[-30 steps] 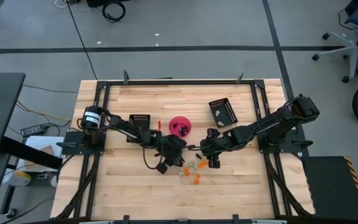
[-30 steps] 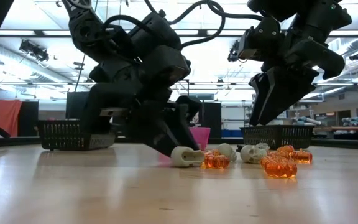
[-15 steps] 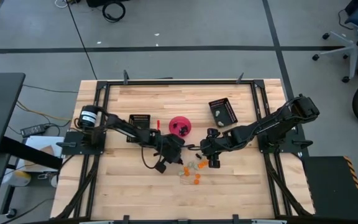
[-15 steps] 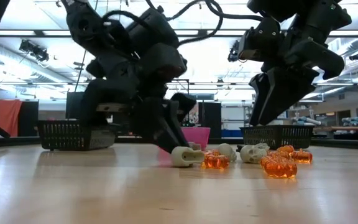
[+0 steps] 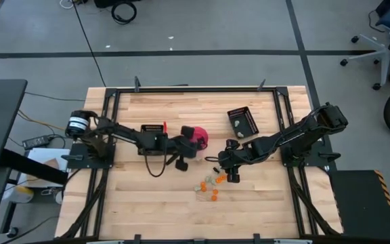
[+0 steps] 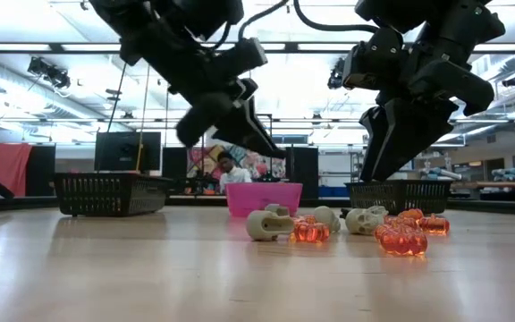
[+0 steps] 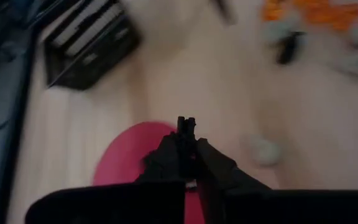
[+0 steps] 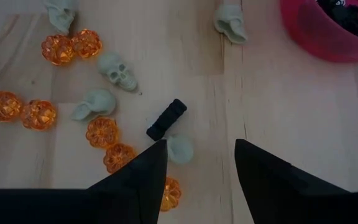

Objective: Sort Halloween decoration
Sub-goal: Put the left black skeleton toy into the pink bin, then put the black skull toy into the pink bin

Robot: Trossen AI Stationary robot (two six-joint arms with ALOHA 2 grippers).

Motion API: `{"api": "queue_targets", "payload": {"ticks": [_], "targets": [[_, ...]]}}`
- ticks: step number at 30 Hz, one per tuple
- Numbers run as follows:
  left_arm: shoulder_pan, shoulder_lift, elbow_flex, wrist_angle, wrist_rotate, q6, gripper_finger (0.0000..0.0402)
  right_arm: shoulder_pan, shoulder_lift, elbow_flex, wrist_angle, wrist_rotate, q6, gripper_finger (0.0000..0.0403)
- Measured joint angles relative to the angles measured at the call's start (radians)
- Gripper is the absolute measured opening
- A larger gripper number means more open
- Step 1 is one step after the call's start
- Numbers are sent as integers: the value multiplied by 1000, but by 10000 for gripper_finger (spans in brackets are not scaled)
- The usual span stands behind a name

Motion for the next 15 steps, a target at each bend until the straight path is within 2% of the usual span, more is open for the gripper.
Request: {"api": "queue_targets", "payload": {"ticks": [6,15], "targets": [[56,0,0,-25,-6,-111,34,0,0,0,1,0,0,192],[61,0,0,-30,-7,-132,128,0,0,0,-1,0,0,192]]}}
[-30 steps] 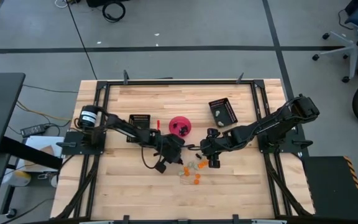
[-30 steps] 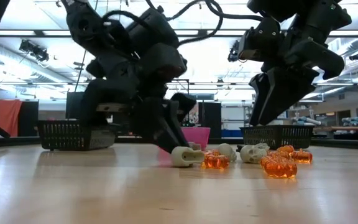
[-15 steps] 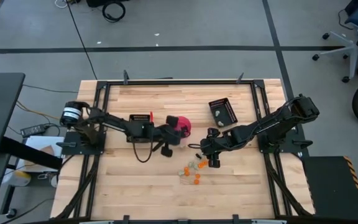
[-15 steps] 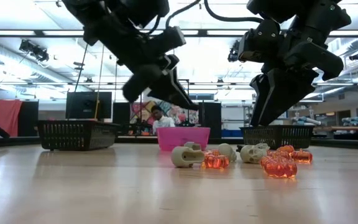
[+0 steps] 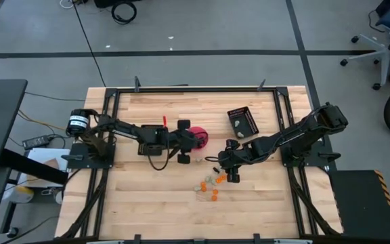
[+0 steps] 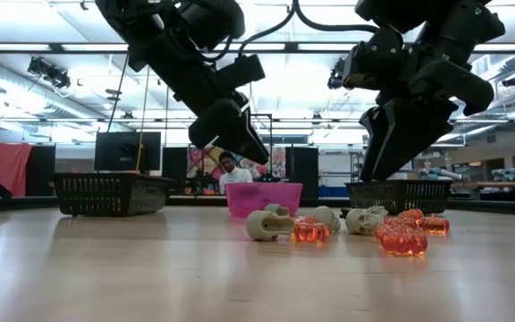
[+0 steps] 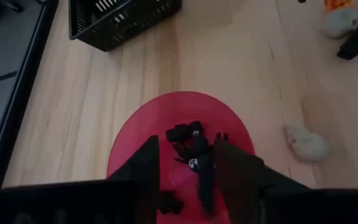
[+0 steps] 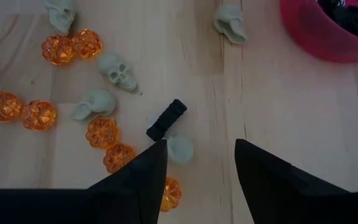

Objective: Sort Halloween decoration
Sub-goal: Put the black skull toy into the pink bin

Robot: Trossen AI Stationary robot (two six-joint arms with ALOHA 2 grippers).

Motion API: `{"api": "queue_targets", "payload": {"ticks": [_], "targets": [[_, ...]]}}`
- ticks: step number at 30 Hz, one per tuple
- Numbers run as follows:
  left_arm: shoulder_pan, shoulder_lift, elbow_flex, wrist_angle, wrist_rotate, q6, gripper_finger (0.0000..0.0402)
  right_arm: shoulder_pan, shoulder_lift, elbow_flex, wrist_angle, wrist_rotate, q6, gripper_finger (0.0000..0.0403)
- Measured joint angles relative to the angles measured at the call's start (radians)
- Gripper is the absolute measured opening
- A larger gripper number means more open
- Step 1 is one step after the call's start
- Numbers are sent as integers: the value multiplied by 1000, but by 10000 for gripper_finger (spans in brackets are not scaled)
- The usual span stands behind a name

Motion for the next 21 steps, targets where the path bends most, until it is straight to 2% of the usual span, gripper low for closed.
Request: {"api": "queue_targets", "payload": {"ticks": [2,7,9,17,21], "targets": [[-9,0,0,0,16,18,140,0,-2,0,-12,0,0,192],[-45,2,0,34,192,43,150,0,-39,0,-42,28,0,192],[-60,10,1,60,220,28,150,0,-56,0,-39,36,0,192],[-114,132,0,158,215,14,150,0,-71,0,-29,37,1,192],[-152,145,0,188,127,-6,150,2,-71,0,-35,37,15,192]]}}
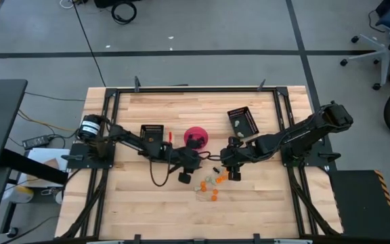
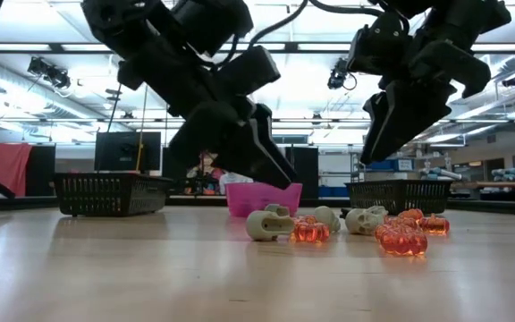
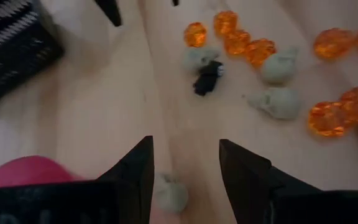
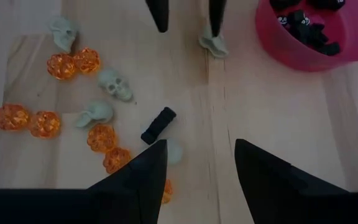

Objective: Sort Halloween decoration
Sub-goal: Put the black skull toy into the pink bin

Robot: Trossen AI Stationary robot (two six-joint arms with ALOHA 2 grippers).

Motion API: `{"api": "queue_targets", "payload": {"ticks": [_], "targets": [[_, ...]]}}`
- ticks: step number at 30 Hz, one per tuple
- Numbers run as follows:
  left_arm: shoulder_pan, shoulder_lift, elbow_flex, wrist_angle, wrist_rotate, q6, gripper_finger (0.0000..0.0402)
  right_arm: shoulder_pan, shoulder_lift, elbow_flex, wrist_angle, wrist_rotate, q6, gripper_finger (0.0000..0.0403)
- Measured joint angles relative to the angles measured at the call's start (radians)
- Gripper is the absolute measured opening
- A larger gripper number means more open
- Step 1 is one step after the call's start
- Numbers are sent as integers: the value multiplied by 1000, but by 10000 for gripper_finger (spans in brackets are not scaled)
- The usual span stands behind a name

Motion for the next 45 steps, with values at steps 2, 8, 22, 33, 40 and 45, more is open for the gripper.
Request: {"api": "queue_targets", "payload": {"ticks": [2,8,22,33,40,45], "targets": [[-21,0,0,0,-62,0,150,0,0,0,-1,-2,0,192],[-37,11,1,1,-71,-38,150,-6,0,0,-2,-55,29,192],[-41,8,1,-4,-71,-65,150,6,169,28,165,-109,149,192],[-48,8,1,-37,-71,-100,150,2,277,74,139,-71,105,184],[-49,8,1,-44,-71,-115,150,-13,302,75,143,-69,77,134],[-52,8,1,-60,-71,-118,150,-22,304,75,144,-69,58,89]]}}
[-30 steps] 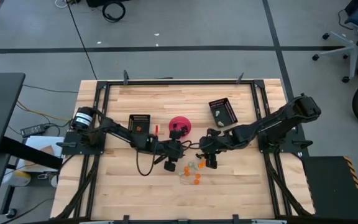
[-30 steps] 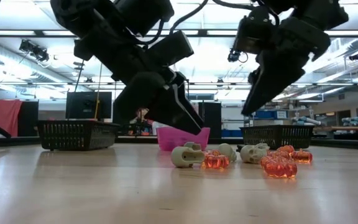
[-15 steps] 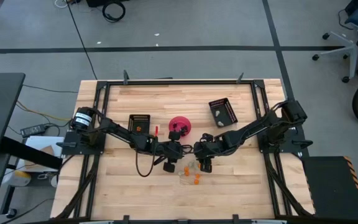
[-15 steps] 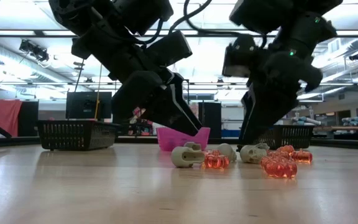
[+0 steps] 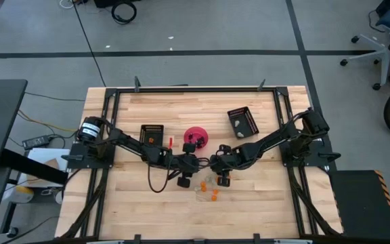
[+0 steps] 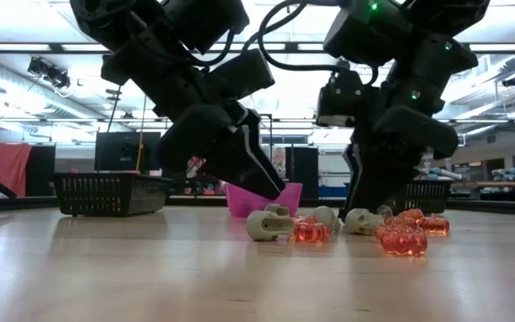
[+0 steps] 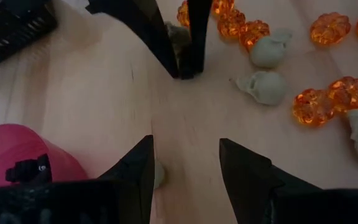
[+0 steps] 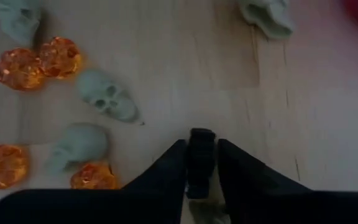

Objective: Sort Halloween decoration
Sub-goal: Put the black skull toy into the pink bin

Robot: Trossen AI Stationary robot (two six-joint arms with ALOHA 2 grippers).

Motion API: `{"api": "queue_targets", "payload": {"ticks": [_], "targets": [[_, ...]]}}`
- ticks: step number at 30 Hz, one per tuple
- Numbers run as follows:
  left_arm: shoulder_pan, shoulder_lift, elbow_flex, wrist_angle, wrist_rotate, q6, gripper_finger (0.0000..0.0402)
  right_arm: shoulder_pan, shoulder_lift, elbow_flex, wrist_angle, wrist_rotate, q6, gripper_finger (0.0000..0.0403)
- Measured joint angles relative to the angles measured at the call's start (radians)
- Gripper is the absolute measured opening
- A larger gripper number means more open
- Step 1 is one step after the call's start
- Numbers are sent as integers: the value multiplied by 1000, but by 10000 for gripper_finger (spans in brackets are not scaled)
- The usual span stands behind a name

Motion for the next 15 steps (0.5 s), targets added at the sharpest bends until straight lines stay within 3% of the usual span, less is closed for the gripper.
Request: {"api": "queue_targets", "payload": {"ticks": [7,15], "targets": [[-23,0,0,-60,0,-8,150,-14,-65,-2,-25,10,-40,40],[-75,0,0,-78,8,36,150,-49,-194,-2,15,88,-152,55]]}}
